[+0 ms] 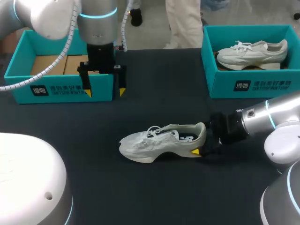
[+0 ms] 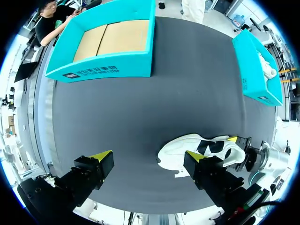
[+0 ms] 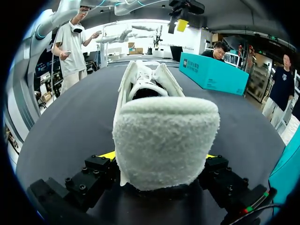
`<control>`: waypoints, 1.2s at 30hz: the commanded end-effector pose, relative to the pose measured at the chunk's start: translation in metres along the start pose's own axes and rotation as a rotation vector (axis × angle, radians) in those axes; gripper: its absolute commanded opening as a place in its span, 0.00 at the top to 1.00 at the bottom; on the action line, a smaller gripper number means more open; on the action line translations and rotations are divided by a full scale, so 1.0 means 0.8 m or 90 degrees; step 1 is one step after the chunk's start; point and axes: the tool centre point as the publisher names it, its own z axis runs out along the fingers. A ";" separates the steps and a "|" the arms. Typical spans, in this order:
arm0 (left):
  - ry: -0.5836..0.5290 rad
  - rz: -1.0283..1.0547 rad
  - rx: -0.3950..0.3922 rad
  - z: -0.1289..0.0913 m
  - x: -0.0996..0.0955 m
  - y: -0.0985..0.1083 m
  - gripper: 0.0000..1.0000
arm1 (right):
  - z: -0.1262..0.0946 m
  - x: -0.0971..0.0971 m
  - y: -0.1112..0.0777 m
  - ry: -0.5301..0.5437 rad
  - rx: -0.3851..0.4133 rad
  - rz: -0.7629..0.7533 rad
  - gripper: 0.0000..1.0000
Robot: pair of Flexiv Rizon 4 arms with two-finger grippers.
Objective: Take the shoe out of the shoebox, open the shoe tongue, remove and reinsert the insole, then place the shoe into the shoebox
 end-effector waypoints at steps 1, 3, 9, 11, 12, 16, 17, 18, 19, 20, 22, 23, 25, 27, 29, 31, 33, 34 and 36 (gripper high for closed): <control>-0.019 0.014 0.006 0.017 0.041 0.017 0.00 | 0.005 0.000 -0.002 -0.001 0.002 0.000 1.00; -0.016 0.025 0.005 0.023 0.055 0.023 0.00 | 0.005 0.000 -0.002 -0.001 0.002 0.000 1.00; -0.025 0.060 0.006 0.033 0.089 0.033 0.00 | 0.005 0.000 -0.002 -0.001 0.002 0.000 1.00; -0.026 0.070 0.001 0.037 0.100 0.036 0.00 | 0.005 0.000 -0.002 -0.001 0.002 0.000 1.00; -0.027 0.073 0.002 0.039 0.106 0.037 0.00 | 0.005 0.000 -0.002 -0.001 0.002 0.000 1.00; -0.035 0.082 0.004 0.047 0.126 0.046 0.00 | 0.005 0.000 -0.002 -0.001 0.002 0.000 1.00; -0.038 0.088 0.004 0.049 0.131 0.049 0.00 | 0.005 0.000 -0.002 -0.001 0.002 0.000 1.00; -0.042 0.090 0.012 0.050 0.136 0.051 0.00 | 0.005 0.000 -0.002 -0.001 0.002 0.000 1.00; -0.044 0.089 0.016 0.052 0.140 0.054 0.00 | 0.005 0.000 -0.002 -0.001 0.002 0.000 1.00; -0.042 0.093 0.017 0.053 0.145 0.056 0.00 | 0.005 0.000 -0.002 -0.001 0.002 0.000 1.00; -0.038 0.095 0.021 0.055 0.155 0.061 0.00 | 0.005 0.000 -0.002 -0.001 0.002 0.000 1.00; -0.038 0.097 0.022 0.057 0.160 0.063 0.00 | 0.005 0.000 -0.002 -0.001 0.002 0.000 1.00; -0.036 0.100 0.019 0.061 0.170 0.066 0.00 | 0.005 0.000 -0.002 -0.001 0.002 0.000 1.00; -0.041 0.114 0.017 0.064 0.180 0.070 0.00 | 0.005 0.000 -0.002 -0.001 0.002 0.000 1.00; -0.047 0.124 0.017 0.069 0.189 0.072 0.00 | 0.005 0.000 -0.002 -0.001 0.002 0.000 1.00; -0.055 0.134 0.020 0.072 0.195 0.074 0.00 | 0.005 0.000 -0.002 -0.001 0.002 0.000 1.00; -0.063 0.142 0.023 0.074 0.200 0.073 0.00 | 0.005 0.000 -0.002 -0.001 0.002 0.000 1.00; -0.064 0.141 0.024 0.076 0.201 0.073 0.00 | 0.005 0.000 -0.002 -0.001 0.002 0.000 1.00; -0.069 0.143 0.025 0.079 0.205 0.071 0.00 | 0.005 0.000 -0.002 -0.001 0.002 0.000 1.00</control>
